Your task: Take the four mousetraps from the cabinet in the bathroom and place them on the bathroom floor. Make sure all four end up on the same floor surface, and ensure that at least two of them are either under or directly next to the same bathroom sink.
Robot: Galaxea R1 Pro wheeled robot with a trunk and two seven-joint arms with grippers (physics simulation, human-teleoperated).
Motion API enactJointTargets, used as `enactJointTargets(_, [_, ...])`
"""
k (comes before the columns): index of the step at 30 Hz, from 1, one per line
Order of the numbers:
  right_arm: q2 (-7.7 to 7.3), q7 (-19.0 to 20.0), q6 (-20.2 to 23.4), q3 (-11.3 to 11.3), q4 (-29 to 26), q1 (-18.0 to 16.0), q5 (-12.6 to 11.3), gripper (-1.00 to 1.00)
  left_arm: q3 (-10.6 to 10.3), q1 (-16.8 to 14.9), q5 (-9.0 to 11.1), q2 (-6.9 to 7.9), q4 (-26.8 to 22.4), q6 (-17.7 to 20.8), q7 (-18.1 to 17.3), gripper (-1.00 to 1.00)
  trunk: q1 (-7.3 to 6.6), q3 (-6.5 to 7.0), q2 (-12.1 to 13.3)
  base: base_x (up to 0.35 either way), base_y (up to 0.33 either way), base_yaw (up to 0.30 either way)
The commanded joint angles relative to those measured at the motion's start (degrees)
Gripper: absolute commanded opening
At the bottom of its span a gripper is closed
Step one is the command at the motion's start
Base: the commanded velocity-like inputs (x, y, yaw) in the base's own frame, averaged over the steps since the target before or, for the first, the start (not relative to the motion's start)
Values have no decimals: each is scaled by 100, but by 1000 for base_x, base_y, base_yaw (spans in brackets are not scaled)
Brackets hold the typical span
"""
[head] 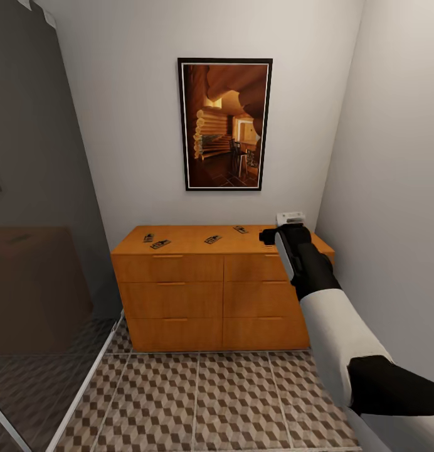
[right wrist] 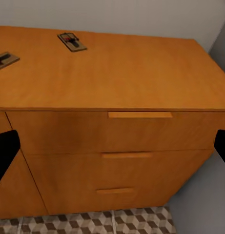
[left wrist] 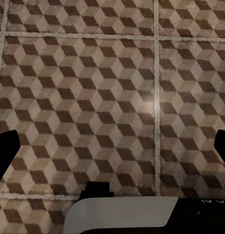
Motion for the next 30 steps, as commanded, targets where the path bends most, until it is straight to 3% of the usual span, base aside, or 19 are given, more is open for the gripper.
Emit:
enactJointTargets(1, [8, 13, 18, 6, 76, -77, 50, 100, 5, 1, 11, -2, -9, -7, 7, 100, 0, -5, -3, 0, 0, 0])
enactJointTargets(10, [75, 22, -80, 6, 387, -326, 49, 100, 7, 1, 3, -2, -8, 0, 7, 100, 0, -5, -3, 158, 0, 0])
enactJointTargets(30, [101, 56, -110, 12, 451, -356, 42, 100, 14, -2, 7, 2, -9, 2, 7, 100, 0, -5, -3, 331, 0, 0])
